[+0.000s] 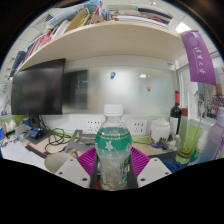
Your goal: Pour water
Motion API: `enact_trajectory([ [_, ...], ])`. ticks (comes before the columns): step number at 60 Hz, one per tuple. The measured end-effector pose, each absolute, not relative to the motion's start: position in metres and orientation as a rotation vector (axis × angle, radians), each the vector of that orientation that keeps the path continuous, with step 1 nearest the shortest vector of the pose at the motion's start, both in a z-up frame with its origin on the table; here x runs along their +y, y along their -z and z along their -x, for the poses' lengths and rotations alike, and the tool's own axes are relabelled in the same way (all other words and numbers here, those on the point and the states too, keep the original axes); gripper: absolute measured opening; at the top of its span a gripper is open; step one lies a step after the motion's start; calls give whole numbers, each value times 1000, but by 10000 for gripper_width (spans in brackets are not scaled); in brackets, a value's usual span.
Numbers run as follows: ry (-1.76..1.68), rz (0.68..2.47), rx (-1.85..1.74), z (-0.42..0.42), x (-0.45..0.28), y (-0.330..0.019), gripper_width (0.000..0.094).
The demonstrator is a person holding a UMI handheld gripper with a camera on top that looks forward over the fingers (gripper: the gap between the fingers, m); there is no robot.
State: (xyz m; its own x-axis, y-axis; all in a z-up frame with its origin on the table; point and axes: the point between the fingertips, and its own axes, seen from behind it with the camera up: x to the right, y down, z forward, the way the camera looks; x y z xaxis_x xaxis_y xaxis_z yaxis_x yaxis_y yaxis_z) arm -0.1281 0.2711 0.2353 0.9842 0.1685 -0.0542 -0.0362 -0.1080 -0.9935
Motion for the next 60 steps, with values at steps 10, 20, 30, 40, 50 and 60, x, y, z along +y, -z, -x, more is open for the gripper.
enact_trajectory([
  [10,-178,1730,-95,127,258,-223,639],
  [20,-167,1814,-118,128,211,-221,836],
  [30,-124,1904,-127,135,144,-243,842],
  [40,-96,1949,-19,149,89,-295,850],
  [50,-30,1896,5,170,56,-351,846],
  [60,-12,1842,40,185,38,-392,863],
])
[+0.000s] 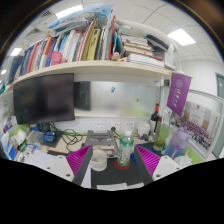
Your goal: Pour water
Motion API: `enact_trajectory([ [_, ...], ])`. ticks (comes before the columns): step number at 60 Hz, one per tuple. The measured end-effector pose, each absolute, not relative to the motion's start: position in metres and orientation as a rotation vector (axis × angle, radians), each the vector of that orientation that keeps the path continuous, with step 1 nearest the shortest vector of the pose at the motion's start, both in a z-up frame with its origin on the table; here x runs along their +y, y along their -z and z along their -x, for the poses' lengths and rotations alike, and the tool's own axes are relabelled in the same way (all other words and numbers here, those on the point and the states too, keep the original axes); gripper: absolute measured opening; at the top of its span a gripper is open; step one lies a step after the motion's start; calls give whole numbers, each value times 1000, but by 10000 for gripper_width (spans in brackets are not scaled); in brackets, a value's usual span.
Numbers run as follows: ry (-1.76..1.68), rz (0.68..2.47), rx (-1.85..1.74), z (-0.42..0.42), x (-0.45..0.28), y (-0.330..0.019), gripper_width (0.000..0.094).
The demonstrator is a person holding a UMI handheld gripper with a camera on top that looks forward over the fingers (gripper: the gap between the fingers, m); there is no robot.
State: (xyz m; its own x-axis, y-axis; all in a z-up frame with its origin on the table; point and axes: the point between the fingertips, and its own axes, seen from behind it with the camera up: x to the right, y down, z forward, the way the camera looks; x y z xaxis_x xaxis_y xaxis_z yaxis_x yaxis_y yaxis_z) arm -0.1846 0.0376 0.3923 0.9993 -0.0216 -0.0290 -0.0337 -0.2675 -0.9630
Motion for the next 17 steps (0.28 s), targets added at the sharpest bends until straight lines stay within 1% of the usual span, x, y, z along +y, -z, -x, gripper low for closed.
enact_trajectory([
  [6,-5,1821,58,193,31,-404,860],
  [17,-17,1826,100,204,26,-404,857],
])
